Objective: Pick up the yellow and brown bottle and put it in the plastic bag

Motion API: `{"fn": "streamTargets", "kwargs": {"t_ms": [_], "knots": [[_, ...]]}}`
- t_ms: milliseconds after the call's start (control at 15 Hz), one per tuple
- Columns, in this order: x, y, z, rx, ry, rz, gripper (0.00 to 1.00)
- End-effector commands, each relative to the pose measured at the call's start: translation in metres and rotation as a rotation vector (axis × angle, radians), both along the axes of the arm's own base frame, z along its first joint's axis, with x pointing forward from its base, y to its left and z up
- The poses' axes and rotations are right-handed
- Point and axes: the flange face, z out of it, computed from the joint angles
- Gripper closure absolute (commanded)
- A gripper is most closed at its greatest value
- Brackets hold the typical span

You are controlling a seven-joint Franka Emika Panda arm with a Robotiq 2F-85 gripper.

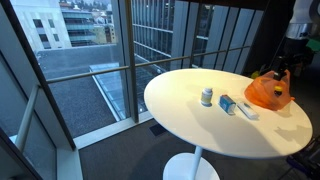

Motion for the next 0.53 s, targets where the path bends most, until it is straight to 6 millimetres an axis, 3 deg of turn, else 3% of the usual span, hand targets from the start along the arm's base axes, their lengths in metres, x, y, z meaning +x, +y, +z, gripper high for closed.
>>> {"fn": "streamTargets", "kwargs": {"t_ms": [0, 200, 267, 467], "knots": [[-0.0223, 0.0126, 0.0195, 0.082, -0.033, 0.132, 0.00], [-0.0280, 0.0170, 0.0251, 0.121, -0.049, 0.177, 0.00], [-0.0191, 0.0141, 0.0194, 0.094, -0.028, 0.143, 0.00], [-0.0202, 0.0148, 0.0190, 0.097, -0.027, 0.147, 0.00]]}}
